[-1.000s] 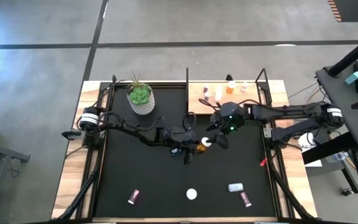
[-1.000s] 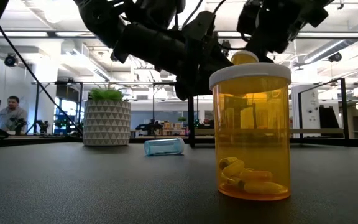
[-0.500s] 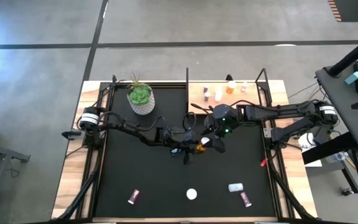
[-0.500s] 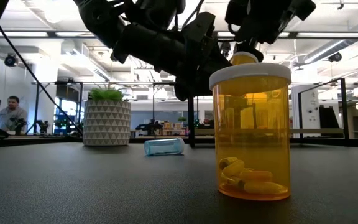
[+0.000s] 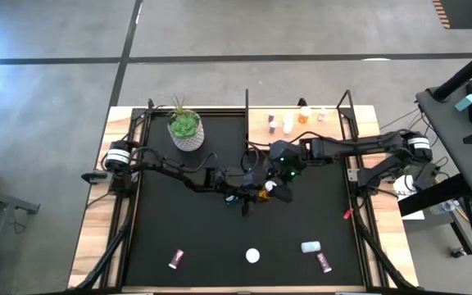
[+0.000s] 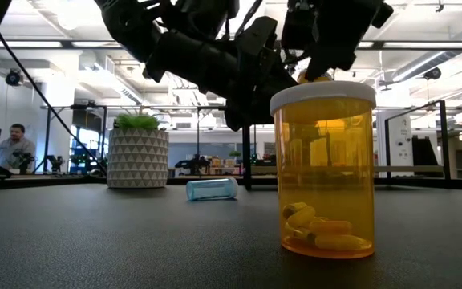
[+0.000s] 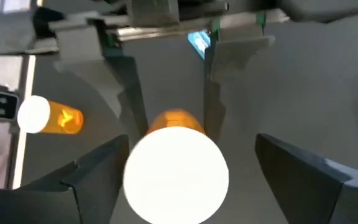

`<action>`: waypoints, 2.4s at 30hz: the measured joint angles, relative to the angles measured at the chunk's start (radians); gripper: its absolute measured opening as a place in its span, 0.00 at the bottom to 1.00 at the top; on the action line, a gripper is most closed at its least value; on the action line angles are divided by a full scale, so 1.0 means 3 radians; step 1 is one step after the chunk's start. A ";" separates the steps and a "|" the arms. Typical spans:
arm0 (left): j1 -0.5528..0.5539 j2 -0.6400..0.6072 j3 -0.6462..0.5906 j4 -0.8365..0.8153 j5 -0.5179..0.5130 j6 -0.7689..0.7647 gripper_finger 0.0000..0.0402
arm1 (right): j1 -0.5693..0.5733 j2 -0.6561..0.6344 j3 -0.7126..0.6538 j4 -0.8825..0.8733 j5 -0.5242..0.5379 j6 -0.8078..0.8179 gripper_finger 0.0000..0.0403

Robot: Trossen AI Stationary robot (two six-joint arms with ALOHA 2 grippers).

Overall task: Pick and place medicine bottles onto shelf by color
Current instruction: Put the left orange pill bottle on the shelf aligned with the other orange pill bottle

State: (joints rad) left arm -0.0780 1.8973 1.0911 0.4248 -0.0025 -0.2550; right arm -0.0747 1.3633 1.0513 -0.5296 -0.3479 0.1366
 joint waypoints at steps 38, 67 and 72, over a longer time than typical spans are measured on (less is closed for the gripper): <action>-0.0006 0.0000 -0.0010 -0.0036 -0.0213 0.0082 0.44 | 0.0041 0.0026 0.0024 -0.0163 0.0210 -0.0007 0.47; 0.0014 0.0008 0.0052 0.0086 -0.0598 0.0272 0.48 | 0.0025 -0.0145 0.0022 -0.0345 0.0232 0.0014 0.48; 0.0015 0.0006 0.0077 0.0089 -0.0614 0.0270 0.56 | 0.0027 -0.0198 0.0021 -0.0338 0.0226 0.0016 0.49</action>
State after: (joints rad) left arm -0.0734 1.8992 1.1141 0.4516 -0.1867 -0.1740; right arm -0.0667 1.3038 1.0576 -0.6311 -0.2800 0.1415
